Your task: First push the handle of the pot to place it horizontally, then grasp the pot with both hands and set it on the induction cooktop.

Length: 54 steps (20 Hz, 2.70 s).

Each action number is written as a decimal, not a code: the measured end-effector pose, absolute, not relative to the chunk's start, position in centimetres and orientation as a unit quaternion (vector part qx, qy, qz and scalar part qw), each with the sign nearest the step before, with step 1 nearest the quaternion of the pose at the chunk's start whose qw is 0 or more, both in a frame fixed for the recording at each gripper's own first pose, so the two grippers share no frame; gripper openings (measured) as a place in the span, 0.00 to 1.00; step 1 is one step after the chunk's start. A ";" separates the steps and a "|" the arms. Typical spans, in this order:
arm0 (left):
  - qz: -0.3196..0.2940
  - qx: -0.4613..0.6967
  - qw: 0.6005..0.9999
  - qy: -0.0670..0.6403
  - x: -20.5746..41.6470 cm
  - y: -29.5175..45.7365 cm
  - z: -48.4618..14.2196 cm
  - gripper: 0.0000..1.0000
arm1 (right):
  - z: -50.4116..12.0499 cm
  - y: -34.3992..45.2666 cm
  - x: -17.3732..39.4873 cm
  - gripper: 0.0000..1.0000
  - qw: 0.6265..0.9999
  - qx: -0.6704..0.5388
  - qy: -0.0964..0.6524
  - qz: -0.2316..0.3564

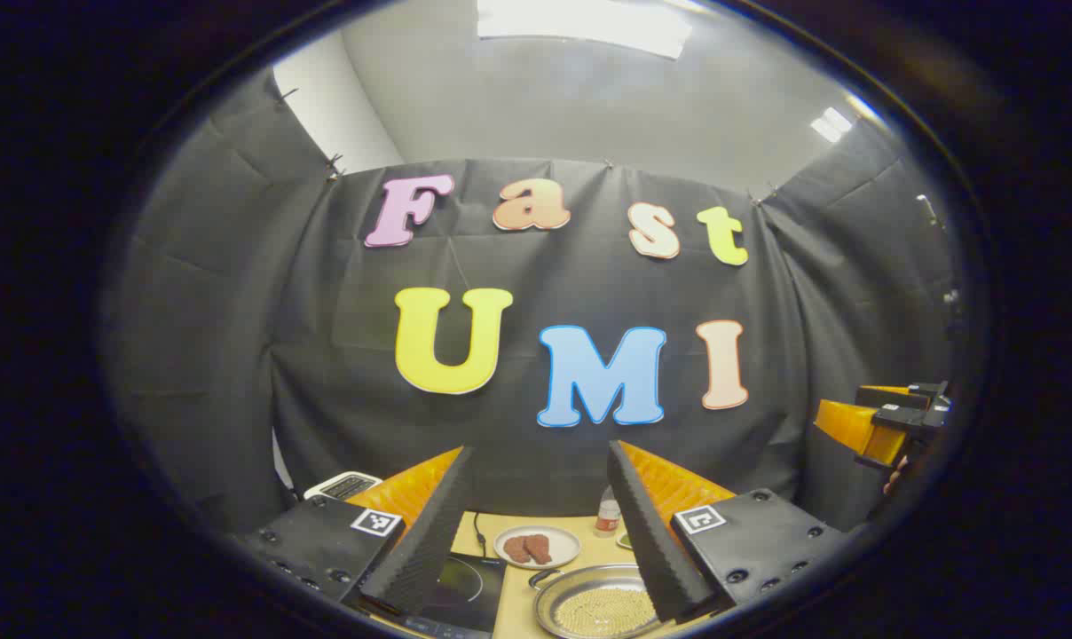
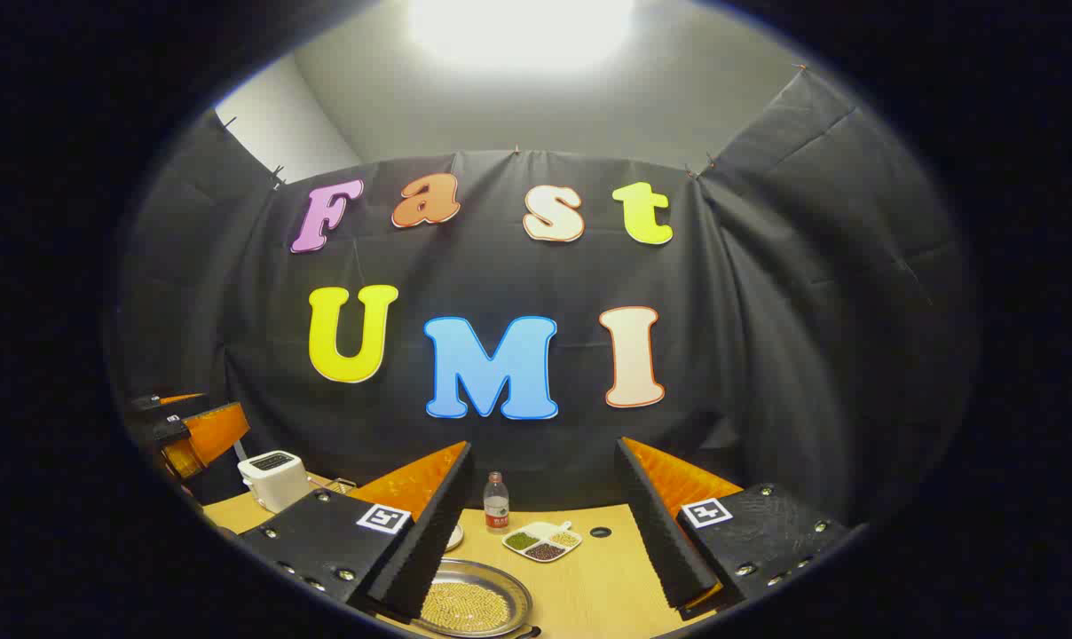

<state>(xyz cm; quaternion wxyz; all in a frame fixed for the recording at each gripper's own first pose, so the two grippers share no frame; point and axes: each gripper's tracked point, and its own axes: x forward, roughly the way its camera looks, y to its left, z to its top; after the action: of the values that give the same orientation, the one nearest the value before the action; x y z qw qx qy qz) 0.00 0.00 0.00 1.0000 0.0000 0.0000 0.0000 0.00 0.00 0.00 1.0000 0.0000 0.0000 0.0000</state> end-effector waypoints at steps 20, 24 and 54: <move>-0.045 0.007 0.999 -0.016 0.9 3.4 1.8 0.95 | -1.0 5.7 -1.0 0.95 1.000 0.016 0.024 -0.003; -0.048 0.015 0.999 -0.015 0.7 3.8 1.1 0.96 | -2.3 5.9 -1.4 0.95 0.999 0.007 0.036 -0.007; 0.035 0.027 0.998 0.055 -0.8 2.5 -5.8 0.96 | -33.3 4.9 -7.1 0.26 0.881 0.049 0.458 0.110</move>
<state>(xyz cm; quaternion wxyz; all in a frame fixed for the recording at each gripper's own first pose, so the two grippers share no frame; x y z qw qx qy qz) -0.82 2.51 -5.79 0.9975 0.0267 0.0547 0.0346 -7.13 4.87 -33.27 0.8806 0.0494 0.4582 0.1099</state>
